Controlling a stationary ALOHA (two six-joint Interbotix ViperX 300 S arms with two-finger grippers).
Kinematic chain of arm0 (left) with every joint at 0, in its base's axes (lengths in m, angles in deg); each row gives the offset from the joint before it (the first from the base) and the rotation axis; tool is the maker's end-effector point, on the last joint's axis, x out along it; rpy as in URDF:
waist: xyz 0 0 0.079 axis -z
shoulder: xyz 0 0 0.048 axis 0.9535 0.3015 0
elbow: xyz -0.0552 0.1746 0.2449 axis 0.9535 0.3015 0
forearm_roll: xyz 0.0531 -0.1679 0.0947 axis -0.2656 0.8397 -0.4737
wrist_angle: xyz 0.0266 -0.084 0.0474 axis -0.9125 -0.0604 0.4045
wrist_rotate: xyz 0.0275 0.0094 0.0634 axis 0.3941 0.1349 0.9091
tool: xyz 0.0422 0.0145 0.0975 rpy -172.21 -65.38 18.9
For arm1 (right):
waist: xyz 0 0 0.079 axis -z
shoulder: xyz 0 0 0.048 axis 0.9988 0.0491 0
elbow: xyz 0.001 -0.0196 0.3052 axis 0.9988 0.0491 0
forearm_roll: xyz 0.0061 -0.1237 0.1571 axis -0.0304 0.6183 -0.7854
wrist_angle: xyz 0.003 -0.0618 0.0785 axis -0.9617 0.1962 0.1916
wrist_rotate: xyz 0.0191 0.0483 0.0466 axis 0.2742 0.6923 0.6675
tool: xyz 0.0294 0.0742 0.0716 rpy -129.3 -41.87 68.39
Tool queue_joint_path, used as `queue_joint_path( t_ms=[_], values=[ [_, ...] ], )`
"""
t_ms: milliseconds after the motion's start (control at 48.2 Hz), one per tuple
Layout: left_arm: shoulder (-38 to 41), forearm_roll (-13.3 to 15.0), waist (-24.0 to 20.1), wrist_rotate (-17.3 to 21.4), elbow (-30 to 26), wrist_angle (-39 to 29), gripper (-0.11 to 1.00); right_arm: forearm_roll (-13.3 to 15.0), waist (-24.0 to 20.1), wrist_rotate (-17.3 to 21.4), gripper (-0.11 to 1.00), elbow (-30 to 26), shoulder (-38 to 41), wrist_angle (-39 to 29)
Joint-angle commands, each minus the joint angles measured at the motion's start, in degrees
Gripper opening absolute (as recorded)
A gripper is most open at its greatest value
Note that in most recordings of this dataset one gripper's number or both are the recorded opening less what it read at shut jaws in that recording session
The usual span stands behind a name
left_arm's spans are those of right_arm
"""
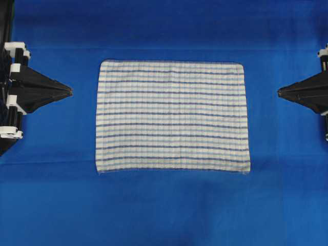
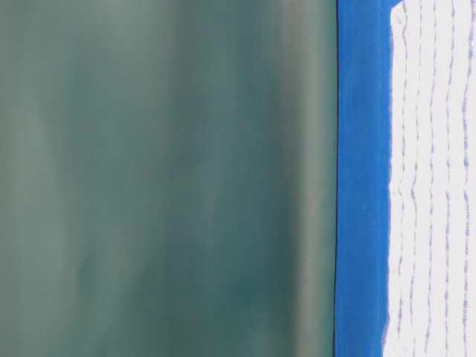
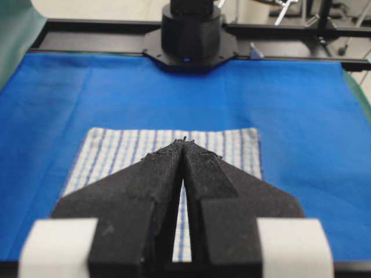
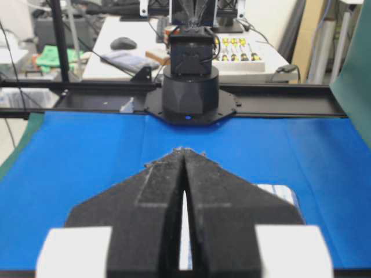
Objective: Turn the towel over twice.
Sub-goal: 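Move both grippers toward the far corners of the striped towel, then pinch the far left and far right towel corners with both grippers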
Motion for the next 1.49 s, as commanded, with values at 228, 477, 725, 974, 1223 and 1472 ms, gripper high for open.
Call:
queue_joint_path(
  t_ms=[228,477,725,974,1223,1472],
  values=[
    [3.7,0.9,-4.3,1.6,-1.5,1.5,0.0,-0.1,5.3,0.3,0.0,-2.1,1.1,-1.8],
    [12.0,0.9,-12.1,2.4,-1.9,3.5,0.0,-1.1,16.2,0.4,0.0,-1.9,6.1,-4.5],
    [22.5,0.9,-16.7,2.4,-3.6,4.0,0.11,-1.7,23.8,0.4,0.01,-1.9,15.5,-4.7],
    [33.5,0.9,-20.7,2.4,-4.4,5.3,0.8,-1.9,26.4,0.4,0.58,-3.6,28.3,-4.7],
    [44.1,0.9,-24.9,2.4,-3.7,10.7,0.86,-1.9,29.3,0.4,0.62,-4.8,40.3,-3.2],
    [53.1,0.9,-27.1,2.4,-3.9,14.4,0.86,-1.8,31.0,0.4,0.62,-5.6,50.1,1.0]
  ],
)
